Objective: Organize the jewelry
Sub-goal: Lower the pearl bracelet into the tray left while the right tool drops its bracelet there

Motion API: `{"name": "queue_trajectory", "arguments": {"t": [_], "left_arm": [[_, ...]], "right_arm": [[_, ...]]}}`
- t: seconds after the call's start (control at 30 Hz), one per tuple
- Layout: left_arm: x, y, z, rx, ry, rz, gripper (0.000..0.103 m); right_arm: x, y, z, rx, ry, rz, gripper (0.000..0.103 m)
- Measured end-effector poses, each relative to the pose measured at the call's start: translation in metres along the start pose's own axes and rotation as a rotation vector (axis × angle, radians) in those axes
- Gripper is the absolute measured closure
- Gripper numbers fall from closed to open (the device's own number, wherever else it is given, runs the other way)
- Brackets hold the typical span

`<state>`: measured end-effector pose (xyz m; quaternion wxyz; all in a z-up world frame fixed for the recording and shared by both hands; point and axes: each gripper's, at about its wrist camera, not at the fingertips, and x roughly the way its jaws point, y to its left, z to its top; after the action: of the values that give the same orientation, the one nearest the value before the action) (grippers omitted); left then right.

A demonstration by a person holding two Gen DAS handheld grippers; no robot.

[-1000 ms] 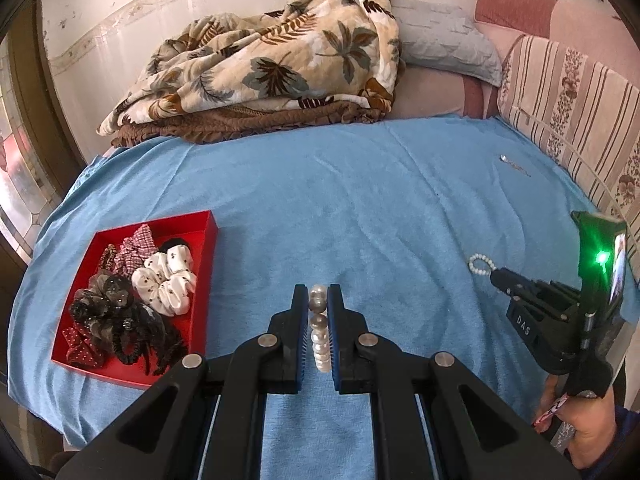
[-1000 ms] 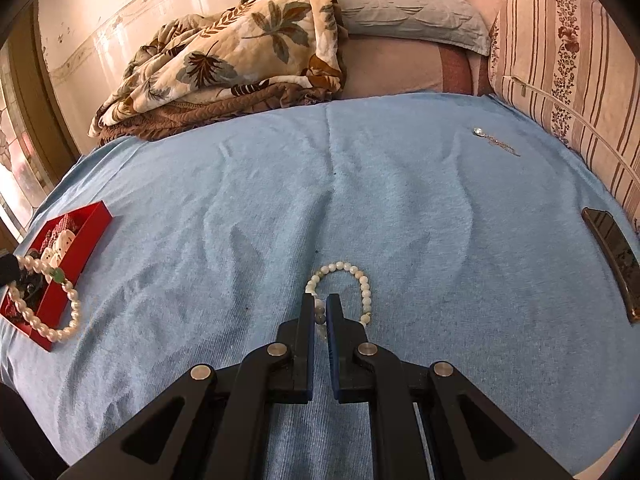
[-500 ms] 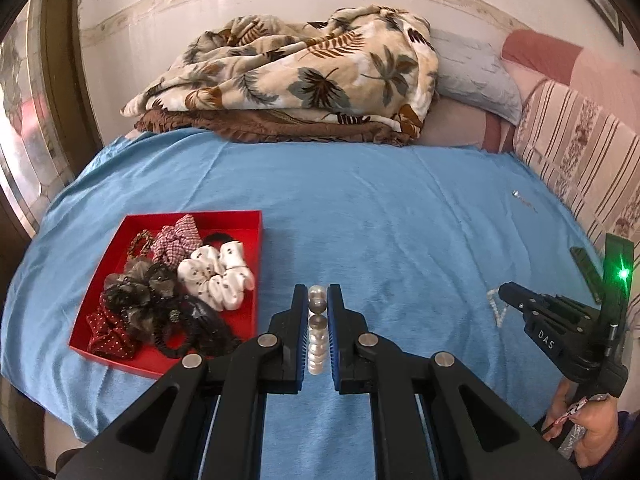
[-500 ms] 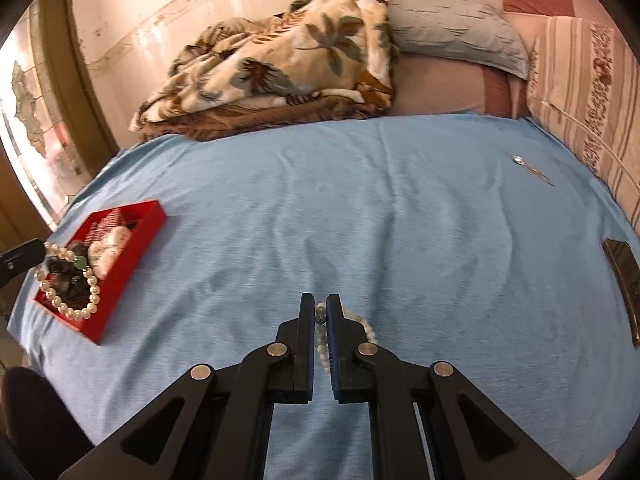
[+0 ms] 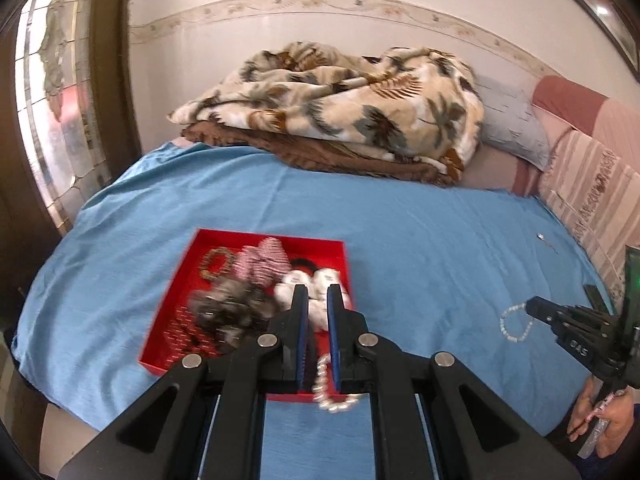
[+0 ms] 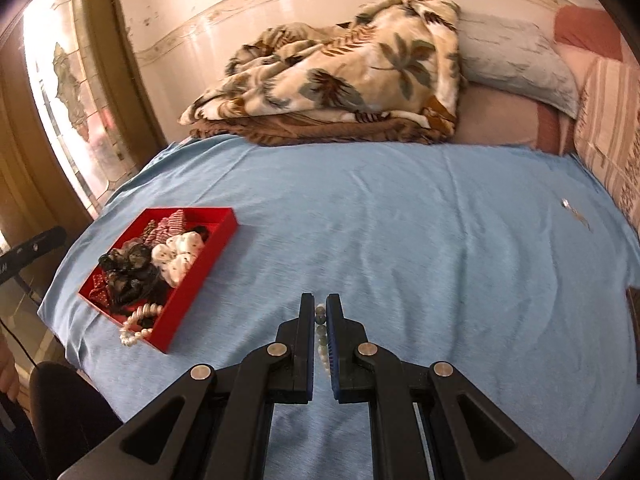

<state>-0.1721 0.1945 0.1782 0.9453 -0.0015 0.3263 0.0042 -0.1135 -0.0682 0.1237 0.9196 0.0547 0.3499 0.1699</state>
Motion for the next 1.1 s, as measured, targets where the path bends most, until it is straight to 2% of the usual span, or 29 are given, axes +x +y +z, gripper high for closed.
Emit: {"name": "queue_trajectory", "arguments": {"t": [0.13, 0.2, 0.27, 0.4, 0.47, 0.5, 0.67, 0.73, 0.77, 0.8, 0.83, 1.1], "left_arm": [[0.002, 0.016, 0.000, -0.018, 0.002, 0.018, 0.094], [0.010, 0.020, -0.006, -0.015, 0.033, 0.011, 0.091], [0.025, 0.023, -0.017, -0.024, 0.082, 0.007, 0.087], [0.054, 0.028, -0.040, -0.055, 0.188, -0.008, 0.085], [0.068, 0.029, -0.050, -0.076, 0.238, -0.024, 0.072], [0.074, 0.029, -0.053, -0.087, 0.257, -0.037, 0.069], [0.096, 0.025, -0.063, -0.122, 0.318, -0.107, 0.066], [0.103, 0.020, -0.064, -0.108, 0.332, -0.100, 0.069], [0.105, 0.018, -0.065, -0.102, 0.334, -0.098, 0.083], [0.107, 0.015, -0.066, -0.091, 0.332, -0.087, 0.090], [0.107, 0.013, -0.066, -0.081, 0.333, -0.094, 0.094], [0.097, 0.022, -0.062, -0.118, 0.276, -0.125, 0.095]], "right_arm": [[0.003, 0.016, 0.003, -0.034, 0.002, 0.012, 0.096], [0.008, 0.022, 0.001, -0.042, 0.015, 0.017, 0.096], [0.013, 0.026, -0.002, -0.038, 0.036, 0.027, 0.096], [0.021, 0.034, -0.007, -0.052, 0.059, 0.050, 0.096], [0.024, 0.039, -0.008, -0.070, 0.063, 0.055, 0.096], [0.025, 0.041, -0.009, -0.075, 0.065, 0.058, 0.096], [0.029, 0.043, -0.012, -0.074, 0.070, 0.069, 0.096], [0.030, 0.041, -0.013, -0.065, 0.074, 0.070, 0.096], [0.031, 0.040, -0.013, -0.062, 0.075, 0.068, 0.096], [0.031, 0.039, -0.013, -0.060, 0.076, 0.066, 0.096], [0.032, 0.038, -0.013, -0.058, 0.077, 0.064, 0.096], [0.037, 0.043, -0.006, -0.063, 0.085, 0.079, 0.096]]}}
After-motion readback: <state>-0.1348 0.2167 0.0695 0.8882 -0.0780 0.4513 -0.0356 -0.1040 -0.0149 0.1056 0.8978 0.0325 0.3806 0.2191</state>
